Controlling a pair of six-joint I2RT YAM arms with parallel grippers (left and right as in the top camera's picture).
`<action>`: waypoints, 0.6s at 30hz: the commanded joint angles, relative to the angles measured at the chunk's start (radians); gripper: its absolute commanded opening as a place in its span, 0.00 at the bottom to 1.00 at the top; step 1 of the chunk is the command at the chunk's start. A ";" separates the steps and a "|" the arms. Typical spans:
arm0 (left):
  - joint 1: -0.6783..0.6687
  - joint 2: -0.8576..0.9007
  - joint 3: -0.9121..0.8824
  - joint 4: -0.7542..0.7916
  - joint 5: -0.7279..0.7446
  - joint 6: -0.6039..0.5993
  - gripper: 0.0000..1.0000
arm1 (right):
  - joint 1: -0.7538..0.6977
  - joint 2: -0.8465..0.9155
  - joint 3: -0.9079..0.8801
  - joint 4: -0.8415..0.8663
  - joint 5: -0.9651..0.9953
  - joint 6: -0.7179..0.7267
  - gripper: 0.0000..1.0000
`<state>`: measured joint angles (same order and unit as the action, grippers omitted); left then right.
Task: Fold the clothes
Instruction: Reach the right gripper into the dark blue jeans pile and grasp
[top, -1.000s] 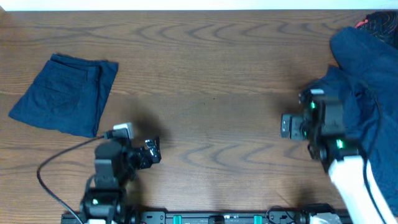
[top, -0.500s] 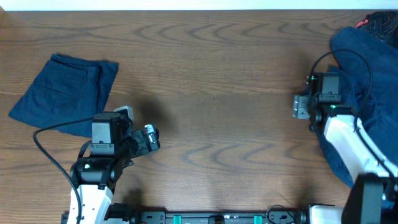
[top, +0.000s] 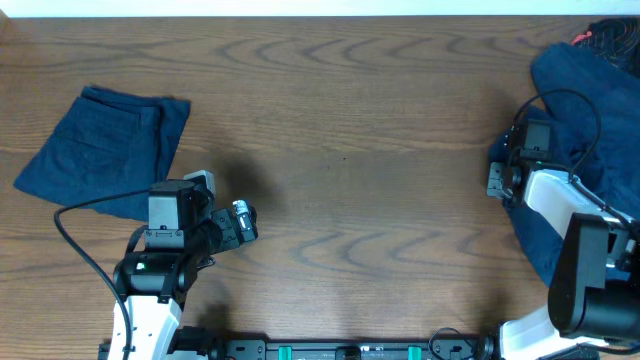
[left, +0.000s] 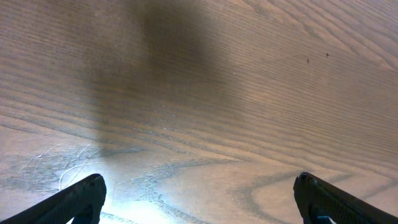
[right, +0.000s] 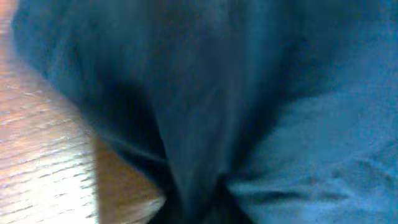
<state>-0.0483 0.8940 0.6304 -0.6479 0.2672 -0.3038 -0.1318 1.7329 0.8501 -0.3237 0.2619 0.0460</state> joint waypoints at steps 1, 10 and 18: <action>0.003 0.000 0.019 -0.003 0.013 -0.005 0.98 | -0.003 -0.002 0.012 -0.012 -0.008 0.005 0.01; 0.003 0.000 0.019 0.005 0.013 -0.005 0.98 | 0.121 -0.238 0.207 -0.208 -0.267 -0.002 0.01; 0.003 0.000 0.019 0.029 0.013 -0.005 0.98 | 0.344 -0.256 0.282 -0.015 -0.273 0.106 0.05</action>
<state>-0.0483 0.8940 0.6308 -0.6231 0.2676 -0.3107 0.1551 1.4532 1.1240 -0.3862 0.0429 0.0864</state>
